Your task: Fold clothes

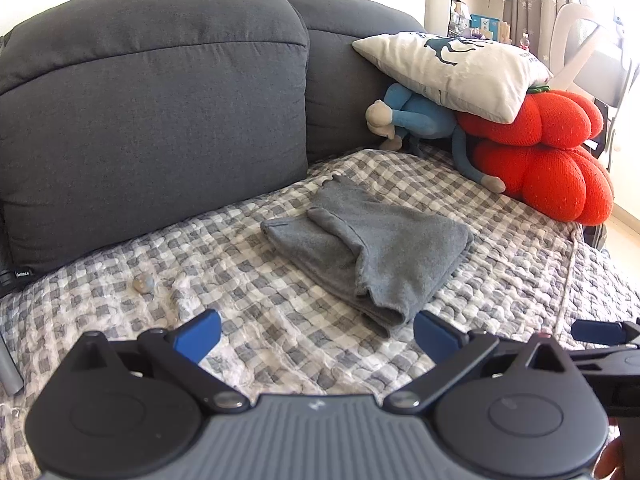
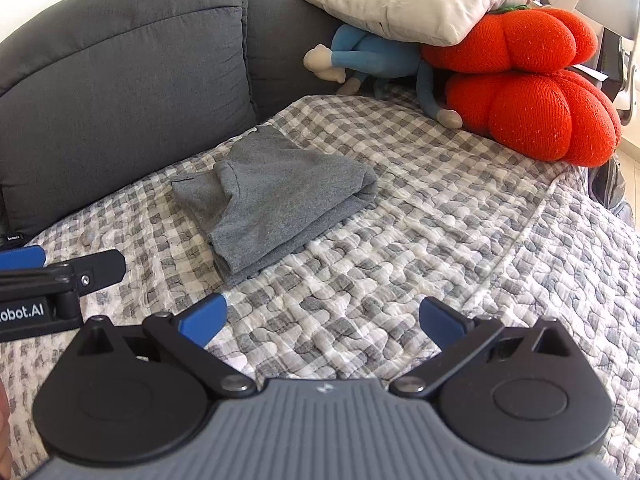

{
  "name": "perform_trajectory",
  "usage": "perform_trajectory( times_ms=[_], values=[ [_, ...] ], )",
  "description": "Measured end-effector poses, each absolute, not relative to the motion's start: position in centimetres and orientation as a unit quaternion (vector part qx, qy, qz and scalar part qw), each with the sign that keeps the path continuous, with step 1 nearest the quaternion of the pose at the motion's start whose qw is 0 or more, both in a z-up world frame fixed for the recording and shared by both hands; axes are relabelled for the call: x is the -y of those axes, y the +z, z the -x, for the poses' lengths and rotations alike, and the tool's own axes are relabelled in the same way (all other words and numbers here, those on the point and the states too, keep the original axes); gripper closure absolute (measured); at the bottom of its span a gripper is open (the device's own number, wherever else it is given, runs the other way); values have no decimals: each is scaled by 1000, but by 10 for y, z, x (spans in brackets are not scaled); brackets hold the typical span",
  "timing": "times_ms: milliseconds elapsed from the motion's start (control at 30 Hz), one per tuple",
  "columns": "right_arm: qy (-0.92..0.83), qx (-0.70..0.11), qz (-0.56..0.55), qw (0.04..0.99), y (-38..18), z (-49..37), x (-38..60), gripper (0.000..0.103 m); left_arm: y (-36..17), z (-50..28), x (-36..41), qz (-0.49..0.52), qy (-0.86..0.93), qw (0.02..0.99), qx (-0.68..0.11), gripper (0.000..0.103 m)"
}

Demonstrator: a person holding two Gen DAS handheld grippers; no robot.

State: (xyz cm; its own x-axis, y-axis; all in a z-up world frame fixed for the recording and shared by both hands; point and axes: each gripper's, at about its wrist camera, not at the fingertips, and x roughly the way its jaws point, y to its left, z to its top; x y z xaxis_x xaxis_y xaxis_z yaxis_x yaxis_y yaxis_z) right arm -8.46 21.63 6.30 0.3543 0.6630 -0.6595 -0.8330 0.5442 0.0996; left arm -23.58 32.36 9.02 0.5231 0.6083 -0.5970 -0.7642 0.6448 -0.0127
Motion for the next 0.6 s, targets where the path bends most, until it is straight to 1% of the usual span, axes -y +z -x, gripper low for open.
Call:
perform_trajectory(
  times_ms=[600],
  values=[
    [463, -334, 129, 811, 61, 84, -216, 0, 90, 233, -324, 137, 393, 863, -286, 1]
  ],
)
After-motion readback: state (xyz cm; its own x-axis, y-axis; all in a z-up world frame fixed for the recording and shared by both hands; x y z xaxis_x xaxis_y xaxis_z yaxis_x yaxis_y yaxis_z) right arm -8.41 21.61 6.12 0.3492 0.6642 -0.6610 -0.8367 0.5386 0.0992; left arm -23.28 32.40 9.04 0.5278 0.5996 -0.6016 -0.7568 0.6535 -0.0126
